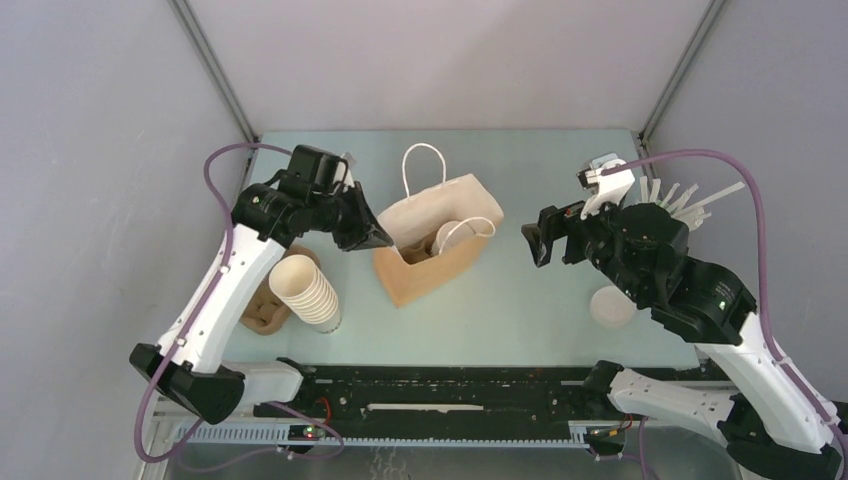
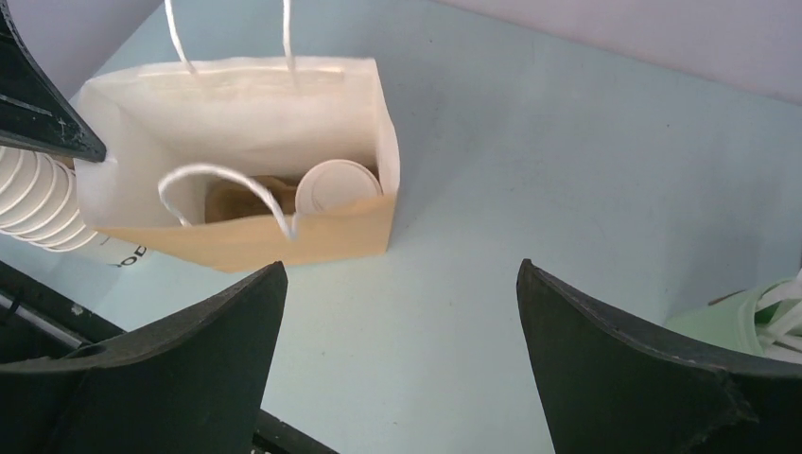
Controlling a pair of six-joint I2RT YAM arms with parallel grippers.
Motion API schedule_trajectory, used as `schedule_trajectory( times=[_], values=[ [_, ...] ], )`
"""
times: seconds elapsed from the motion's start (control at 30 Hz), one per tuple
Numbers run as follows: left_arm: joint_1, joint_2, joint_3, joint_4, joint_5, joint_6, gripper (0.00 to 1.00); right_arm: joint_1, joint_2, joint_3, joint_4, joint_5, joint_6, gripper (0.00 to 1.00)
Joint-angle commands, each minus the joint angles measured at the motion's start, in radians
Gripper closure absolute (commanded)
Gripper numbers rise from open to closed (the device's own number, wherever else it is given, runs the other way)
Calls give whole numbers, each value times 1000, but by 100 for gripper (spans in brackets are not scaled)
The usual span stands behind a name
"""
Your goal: Pack the takeout coffee
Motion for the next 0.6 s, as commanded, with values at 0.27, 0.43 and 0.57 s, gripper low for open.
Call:
schedule_trajectory(
  times=[0.27,0.43,0.57],
  values=[
    [65,20,84,-89,-11,-32,54,-58,-22,-28,-21,-55,114,0],
    [64,-25,133,-134,-87,-4,36,-83,-9,-12,-33,-33,94,0],
    [64,-71,208,-160,-151,38,33,-169,32,33,-50,-44,56,0]
  ],
)
